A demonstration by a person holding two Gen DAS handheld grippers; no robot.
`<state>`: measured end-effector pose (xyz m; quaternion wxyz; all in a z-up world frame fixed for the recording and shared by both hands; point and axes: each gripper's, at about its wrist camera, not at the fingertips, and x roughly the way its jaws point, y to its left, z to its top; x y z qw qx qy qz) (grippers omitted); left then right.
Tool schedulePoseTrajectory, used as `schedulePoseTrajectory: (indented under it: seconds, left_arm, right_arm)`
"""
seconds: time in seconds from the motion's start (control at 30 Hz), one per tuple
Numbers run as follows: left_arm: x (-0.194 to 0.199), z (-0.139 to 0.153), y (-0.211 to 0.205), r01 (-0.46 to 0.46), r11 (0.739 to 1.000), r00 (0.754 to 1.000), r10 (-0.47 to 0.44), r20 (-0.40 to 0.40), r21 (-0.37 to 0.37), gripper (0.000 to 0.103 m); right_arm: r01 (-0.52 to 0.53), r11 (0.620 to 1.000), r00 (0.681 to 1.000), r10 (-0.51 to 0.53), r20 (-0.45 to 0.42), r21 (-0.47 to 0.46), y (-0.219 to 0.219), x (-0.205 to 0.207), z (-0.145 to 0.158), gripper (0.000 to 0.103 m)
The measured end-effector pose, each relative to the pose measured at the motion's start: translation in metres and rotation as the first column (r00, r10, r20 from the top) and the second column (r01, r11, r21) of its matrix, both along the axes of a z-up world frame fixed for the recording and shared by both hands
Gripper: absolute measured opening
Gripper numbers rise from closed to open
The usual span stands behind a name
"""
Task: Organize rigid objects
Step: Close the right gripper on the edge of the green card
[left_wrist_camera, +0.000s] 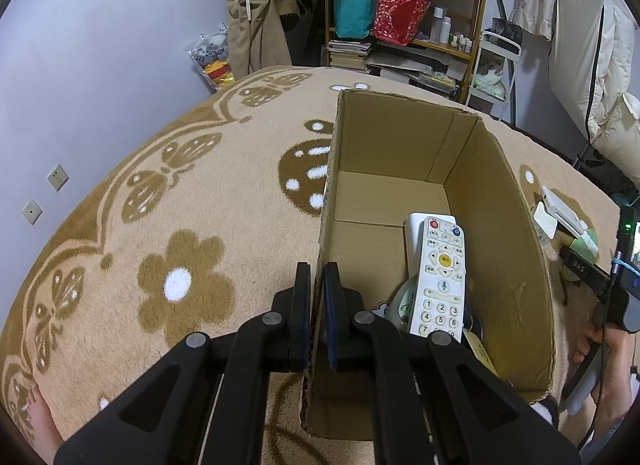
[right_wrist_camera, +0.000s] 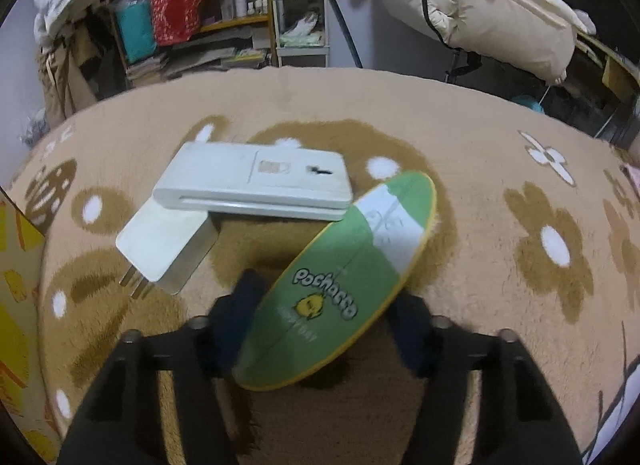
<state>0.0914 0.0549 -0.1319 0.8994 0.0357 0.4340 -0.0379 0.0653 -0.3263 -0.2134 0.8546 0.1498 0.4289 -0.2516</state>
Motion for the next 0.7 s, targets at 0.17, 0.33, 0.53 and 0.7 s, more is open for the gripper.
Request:
schedulePoseTrajectory:
  seconds: [0.17, 0.33, 0.53, 0.7]
  left_arm:
    - [0.001, 0.000, 0.000, 0.001, 1.000, 1.000, -0.001, 0.000, 0.003, 0.006]
    - [0.001, 0.001, 0.000, 0.001, 1.000, 1.000, -0.001, 0.000, 0.004, 0.006]
    - [0.001, 0.000, 0.000, 0.000, 1.000, 1.000, 0.000, 0.000, 0.003, 0.006]
    - [0.001, 0.001, 0.000, 0.000, 1.000, 1.000, 0.000, 0.000, 0.003, 0.006]
  right_arm:
    - [0.037, 0.986, 0.991, -0.057, 0.118, 0.163, -0.024, -0.011, 0.001, 0.060]
    - [0.028, 0.978, 0.990, -0.055, 0.126, 0.206, -0.032, -0.006, -0.003, 0.059]
    - [0.040, 0.985, 0.992, -0.059, 0.112, 0.168, -0.027, -0.004, -0.001, 0.025]
    - [0.099, 0.966, 0.977, -0.139, 0.159, 0.237, -0.039, -0.021, 0.007, 0.009]
